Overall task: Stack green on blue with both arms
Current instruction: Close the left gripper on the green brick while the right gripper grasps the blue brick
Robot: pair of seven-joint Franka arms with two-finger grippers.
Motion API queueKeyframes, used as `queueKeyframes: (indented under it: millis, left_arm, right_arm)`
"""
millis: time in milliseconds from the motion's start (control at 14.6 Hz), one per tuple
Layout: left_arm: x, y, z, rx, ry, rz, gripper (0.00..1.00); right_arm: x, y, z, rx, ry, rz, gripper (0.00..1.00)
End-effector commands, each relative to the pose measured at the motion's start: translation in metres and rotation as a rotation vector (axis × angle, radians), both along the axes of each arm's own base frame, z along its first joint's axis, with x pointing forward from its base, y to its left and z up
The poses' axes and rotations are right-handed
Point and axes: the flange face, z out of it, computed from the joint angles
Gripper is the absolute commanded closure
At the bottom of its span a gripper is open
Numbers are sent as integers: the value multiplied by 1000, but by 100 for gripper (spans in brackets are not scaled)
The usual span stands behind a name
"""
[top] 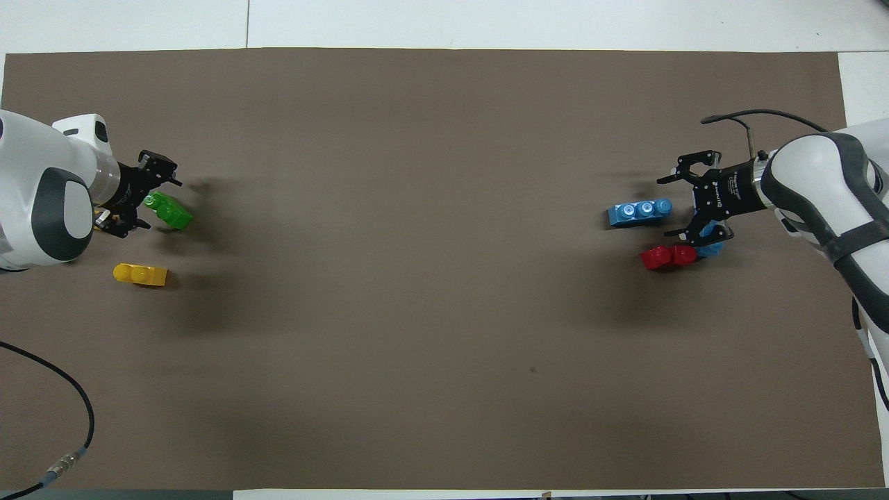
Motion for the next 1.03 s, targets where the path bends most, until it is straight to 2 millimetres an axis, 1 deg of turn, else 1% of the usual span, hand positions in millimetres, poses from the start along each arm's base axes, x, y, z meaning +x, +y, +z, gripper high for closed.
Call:
queueKeyframes:
  millis: [0,137,205,274,342,479,548,616,685,753,822,890,959]
  left_arm:
    - [-2,2,-4,15,-14,-15,0]
    - [-2,0,-4,15,-14,-19,0]
    - [-2,0,-4,16,-13,-26,4]
    - [-3,1,-4,17,-10,-42,10]
    - [-3,1,-4,17,-10,-54,19]
    - [-3,3,-3,28,-5,-74,36]
    - [-3,4,-4,35,-3,-87,43]
    - [-3,4,-4,36,-3,-96,53]
    - [-3,4,-3,36,-5,-99,62]
    - [-3,4,-3,36,-5,-99,76]
    - [-2,3,-3,36,-7,-105,98]
    - [-2,2,-3,37,-10,-117,100]
    - [-2,3,-2,38,-13,-125,100]
  right_arm:
    - [2,2,-6,4,-3,-37,4]
    - [2,2,-6,2,-5,-38,7]
    - [3,7,-6,-3,-12,-33,8]
    - [4,9,-6,-4,-13,-30,11]
    - [4,9,-7,-3,-13,-32,13]
    - [3,9,-7,-4,-14,-35,25]
    - [2,8,-10,-5,-20,-37,37]
    - [1,8,-13,-12,-27,-37,47]
    - [-1,9,-15,-19,-35,-32,53]
    - [-2,11,-17,-22,-38,-24,60]
    - [-2,11,-17,-22,-39,-23,60]
    - [-2,11,-17,-22,-39,-23,60]
    - [-3,10,-17,-22,-39,-24,62]
